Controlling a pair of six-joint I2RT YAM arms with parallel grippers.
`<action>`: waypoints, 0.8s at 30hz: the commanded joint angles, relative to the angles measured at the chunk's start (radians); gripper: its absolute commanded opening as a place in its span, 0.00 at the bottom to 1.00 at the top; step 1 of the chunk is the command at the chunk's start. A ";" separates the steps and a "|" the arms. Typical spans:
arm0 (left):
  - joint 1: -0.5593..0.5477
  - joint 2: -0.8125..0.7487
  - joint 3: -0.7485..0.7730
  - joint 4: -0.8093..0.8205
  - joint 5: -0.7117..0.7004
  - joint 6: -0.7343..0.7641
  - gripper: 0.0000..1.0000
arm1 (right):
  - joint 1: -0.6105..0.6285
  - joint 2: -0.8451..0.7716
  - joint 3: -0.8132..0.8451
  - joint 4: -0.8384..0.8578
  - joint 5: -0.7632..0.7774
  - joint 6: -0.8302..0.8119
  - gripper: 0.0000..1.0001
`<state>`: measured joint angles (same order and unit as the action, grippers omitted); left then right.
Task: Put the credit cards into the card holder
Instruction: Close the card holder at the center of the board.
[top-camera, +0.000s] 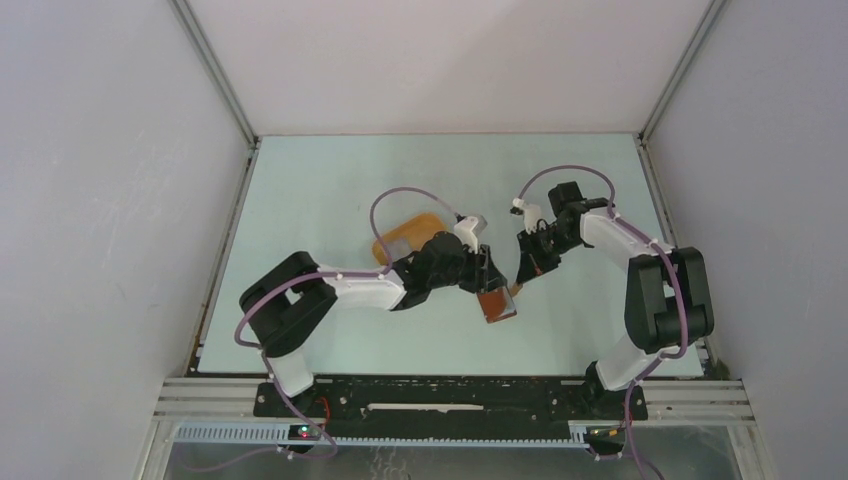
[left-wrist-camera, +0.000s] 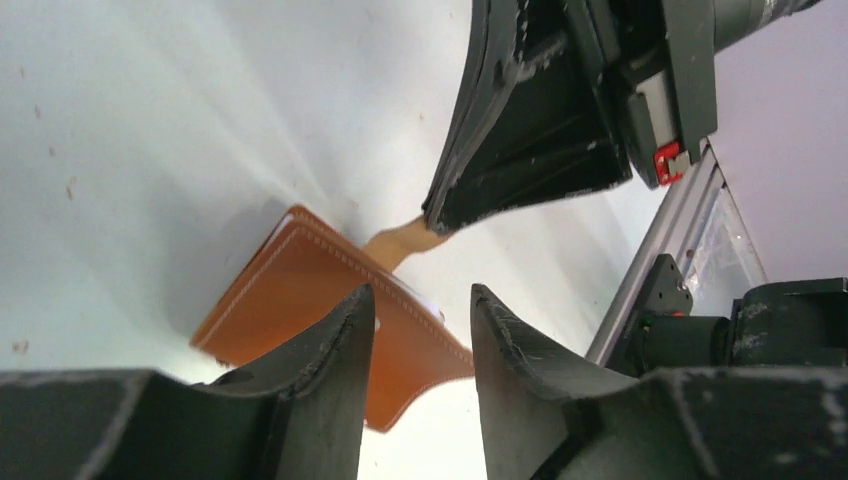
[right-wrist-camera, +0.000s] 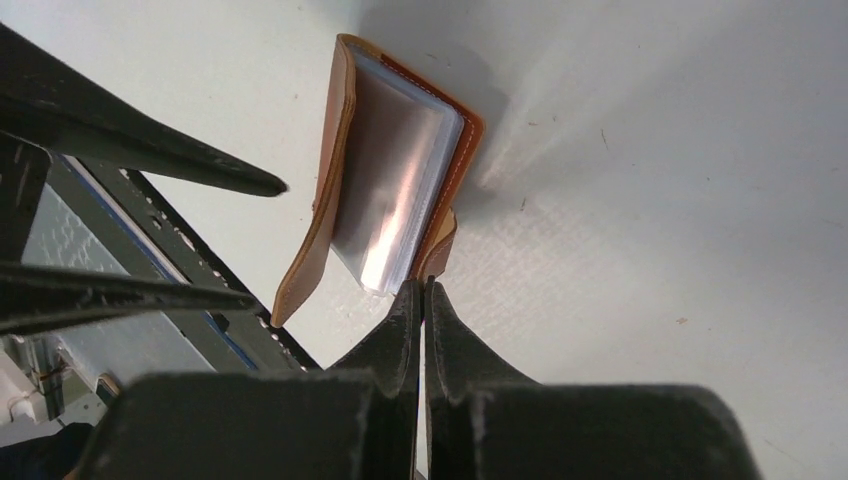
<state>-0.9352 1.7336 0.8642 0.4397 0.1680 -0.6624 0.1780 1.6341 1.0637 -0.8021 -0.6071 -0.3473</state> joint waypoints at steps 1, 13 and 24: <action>0.006 0.074 0.110 -0.046 0.007 0.103 0.46 | -0.004 0.012 0.042 -0.027 -0.061 -0.024 0.00; -0.002 0.188 0.117 0.043 0.017 0.035 0.47 | -0.005 0.059 0.063 -0.037 -0.098 -0.003 0.00; 0.002 0.250 0.128 -0.004 0.005 -0.022 0.30 | -0.014 0.073 0.069 0.000 -0.070 0.039 0.00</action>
<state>-0.9352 1.9568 0.9768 0.4664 0.1837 -0.6750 0.1699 1.6974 1.0897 -0.8227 -0.6720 -0.3405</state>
